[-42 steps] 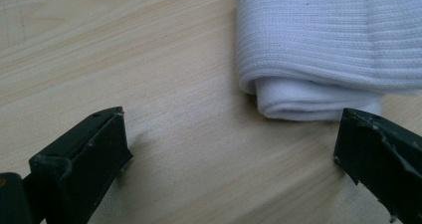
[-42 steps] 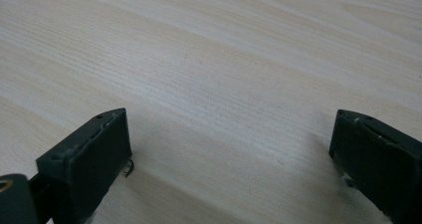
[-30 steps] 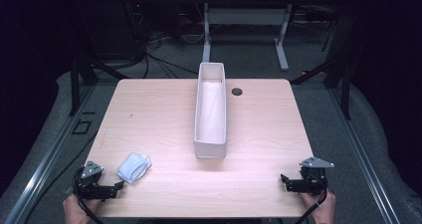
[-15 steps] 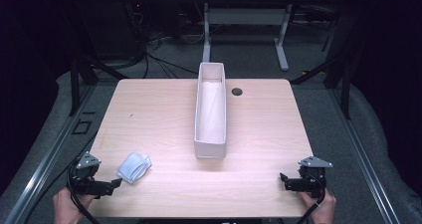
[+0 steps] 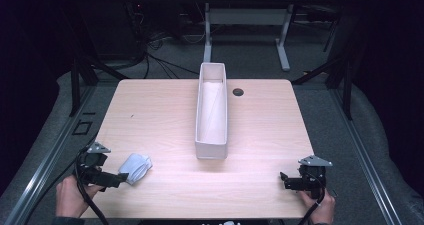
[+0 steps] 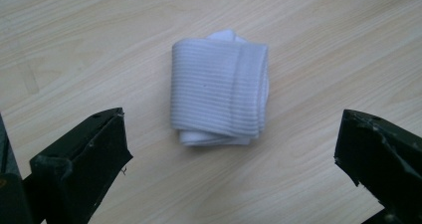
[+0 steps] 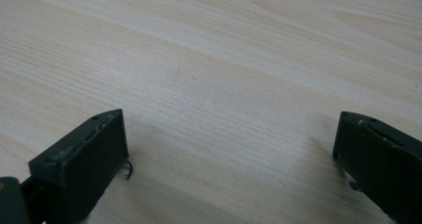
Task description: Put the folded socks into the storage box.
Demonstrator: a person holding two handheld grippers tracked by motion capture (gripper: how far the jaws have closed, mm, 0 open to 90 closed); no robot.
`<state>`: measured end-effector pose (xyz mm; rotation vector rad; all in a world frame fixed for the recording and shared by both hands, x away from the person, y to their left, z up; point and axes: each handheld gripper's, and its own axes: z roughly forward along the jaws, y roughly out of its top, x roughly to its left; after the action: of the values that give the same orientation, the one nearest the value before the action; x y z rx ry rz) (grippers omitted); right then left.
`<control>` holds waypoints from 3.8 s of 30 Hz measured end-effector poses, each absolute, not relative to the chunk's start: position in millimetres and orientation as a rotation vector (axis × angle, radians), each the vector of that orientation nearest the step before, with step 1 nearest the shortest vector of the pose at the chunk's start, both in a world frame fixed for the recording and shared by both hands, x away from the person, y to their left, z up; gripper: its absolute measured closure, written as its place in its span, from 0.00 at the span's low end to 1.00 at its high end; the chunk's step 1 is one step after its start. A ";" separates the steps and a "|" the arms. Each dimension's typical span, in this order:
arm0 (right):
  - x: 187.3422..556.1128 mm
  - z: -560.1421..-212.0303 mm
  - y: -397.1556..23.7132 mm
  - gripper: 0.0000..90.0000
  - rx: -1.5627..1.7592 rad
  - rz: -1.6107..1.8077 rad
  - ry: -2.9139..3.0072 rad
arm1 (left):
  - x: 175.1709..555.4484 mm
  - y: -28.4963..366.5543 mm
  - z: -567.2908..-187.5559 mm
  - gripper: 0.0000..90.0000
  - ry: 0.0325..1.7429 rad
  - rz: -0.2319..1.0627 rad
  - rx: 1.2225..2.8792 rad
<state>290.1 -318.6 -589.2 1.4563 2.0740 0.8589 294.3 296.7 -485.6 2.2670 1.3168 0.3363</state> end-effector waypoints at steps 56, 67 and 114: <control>291.9 -589.1 -320.5 0.00 1.493 0.858 2.066 | 347.7 246.0 -539.3 0.57 1.344 0.244 2.540; 292.2 -589.3 -320.6 0.00 1.499 0.860 2.059 | 347.9 243.1 -537.2 0.70 1.381 0.277 2.555; 292.5 -589.4 -320.9 0.00 1.502 0.860 2.055 | 366.2 235.1 -471.8 0.79 1.397 0.327 2.543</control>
<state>292.5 -320.9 -589.4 1.5017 2.0548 0.8602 366.2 235.1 -471.8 2.5435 1.3974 0.3269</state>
